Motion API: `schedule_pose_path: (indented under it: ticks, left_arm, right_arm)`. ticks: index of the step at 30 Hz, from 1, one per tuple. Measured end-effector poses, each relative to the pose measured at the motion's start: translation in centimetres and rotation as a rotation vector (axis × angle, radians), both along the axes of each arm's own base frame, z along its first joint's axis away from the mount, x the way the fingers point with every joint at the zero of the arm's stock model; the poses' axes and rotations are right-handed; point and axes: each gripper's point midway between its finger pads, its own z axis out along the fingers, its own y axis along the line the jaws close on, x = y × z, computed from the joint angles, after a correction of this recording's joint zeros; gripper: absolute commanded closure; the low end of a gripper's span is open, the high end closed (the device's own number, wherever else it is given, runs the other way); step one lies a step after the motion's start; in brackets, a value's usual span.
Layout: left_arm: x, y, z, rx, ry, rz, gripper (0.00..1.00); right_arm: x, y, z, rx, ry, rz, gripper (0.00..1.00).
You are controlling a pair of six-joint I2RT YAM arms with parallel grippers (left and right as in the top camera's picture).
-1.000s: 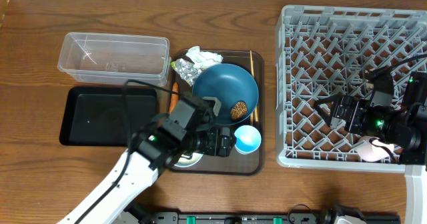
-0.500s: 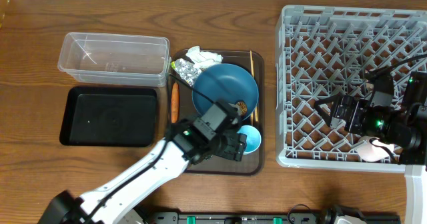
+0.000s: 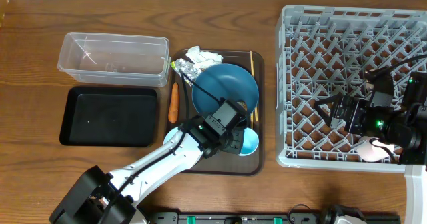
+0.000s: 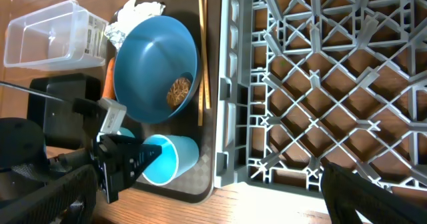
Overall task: Sort waste into correct bins and load items into the dishwasher rack
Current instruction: 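Grasp the light-blue cup with the left gripper and lift it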
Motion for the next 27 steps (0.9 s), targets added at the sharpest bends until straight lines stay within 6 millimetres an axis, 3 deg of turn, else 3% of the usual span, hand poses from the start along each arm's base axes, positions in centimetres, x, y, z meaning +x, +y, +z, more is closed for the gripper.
schedule_pose_path:
  ticks: [2,15,23,27]
  left_arm:
    - [0.0,0.0,0.0,-0.001,0.002,0.005,0.94]
    - [-1.5,1.5,0.2,0.049,0.050,0.003,0.94]
    - [-0.7,0.7,6.8,-0.087,-0.083,0.003,0.94]
    - [-0.5,1.0,8.9,-0.133,-0.129,0.012,0.94]
  right_arm:
    - [0.0,0.0,0.0,0.000,0.000,0.000,0.01]
    - [0.0,0.0,0.0,0.000,0.000,0.000,0.01]
    - [0.0,0.0,0.0,-0.002,-0.001,0.003,0.01]
    - [0.0,0.0,0.0,-0.002,0.000,0.003,0.01]
